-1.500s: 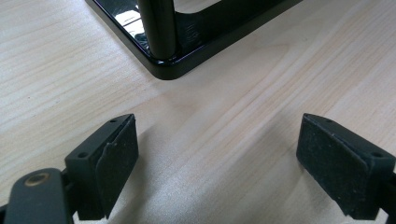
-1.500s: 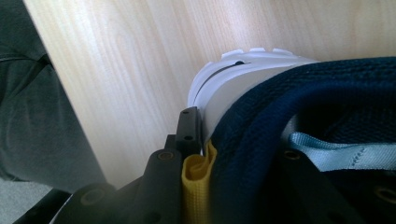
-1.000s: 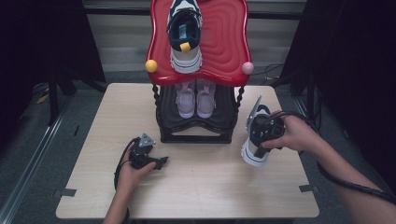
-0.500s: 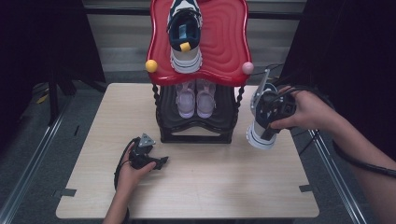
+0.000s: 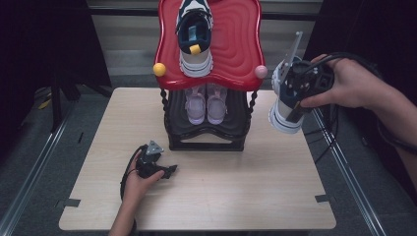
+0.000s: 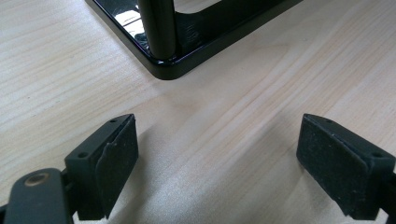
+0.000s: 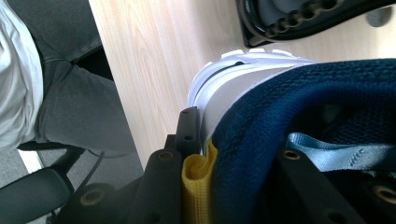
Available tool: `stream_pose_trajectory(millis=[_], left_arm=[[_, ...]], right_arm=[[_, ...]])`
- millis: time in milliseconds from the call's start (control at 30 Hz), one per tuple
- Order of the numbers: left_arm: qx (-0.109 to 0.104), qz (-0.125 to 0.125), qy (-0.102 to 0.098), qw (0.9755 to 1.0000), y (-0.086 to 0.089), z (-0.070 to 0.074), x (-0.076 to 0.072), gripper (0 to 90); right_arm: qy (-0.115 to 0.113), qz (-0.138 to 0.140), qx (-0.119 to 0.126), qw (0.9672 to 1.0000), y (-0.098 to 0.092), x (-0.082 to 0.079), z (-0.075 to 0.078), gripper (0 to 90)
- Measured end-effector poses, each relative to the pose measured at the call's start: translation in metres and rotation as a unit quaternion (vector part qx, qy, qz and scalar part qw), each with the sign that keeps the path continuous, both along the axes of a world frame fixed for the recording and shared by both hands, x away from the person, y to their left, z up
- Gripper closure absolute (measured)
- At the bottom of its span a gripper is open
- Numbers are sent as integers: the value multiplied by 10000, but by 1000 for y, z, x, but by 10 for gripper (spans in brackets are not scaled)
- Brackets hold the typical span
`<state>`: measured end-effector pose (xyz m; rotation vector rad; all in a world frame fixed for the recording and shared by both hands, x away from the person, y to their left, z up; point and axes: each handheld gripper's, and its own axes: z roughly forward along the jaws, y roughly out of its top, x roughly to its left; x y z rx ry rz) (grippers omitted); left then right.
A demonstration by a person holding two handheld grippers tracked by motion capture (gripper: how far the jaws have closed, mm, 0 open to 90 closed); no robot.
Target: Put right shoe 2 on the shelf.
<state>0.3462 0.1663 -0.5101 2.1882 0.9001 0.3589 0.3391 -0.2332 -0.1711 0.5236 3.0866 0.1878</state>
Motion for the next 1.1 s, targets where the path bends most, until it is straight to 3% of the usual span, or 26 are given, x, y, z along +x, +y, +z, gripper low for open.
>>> stream_pose_trajectory(millis=[267,400,533,667,833,967,1100], left_arm=[[-2,4,-1,10000,0,0,0,124],[-6,3,4,10000,0,0,0,123],[-3,7,-1,10000,0,0,0,123],[-5,6,-2,10000,0,0,0,124],[11,-1,-2,10000,0,0,0,123],[-4,5,-2,10000,0,0,0,123],[-2,6,-3,10000,0,0,0,123]], right_arm=[[-374,10,-139,9992,7,-1,48,725],[-716,13,-132,9973,14,0,74,726],[-1048,102,-102,9944,25,5,89,728],[-1356,209,-126,9905,39,13,95,729],[-1553,437,-201,9867,58,23,95,729],[-1685,556,-325,9836,72,31,91,729],[-1674,652,-376,9830,84,38,86,728]])
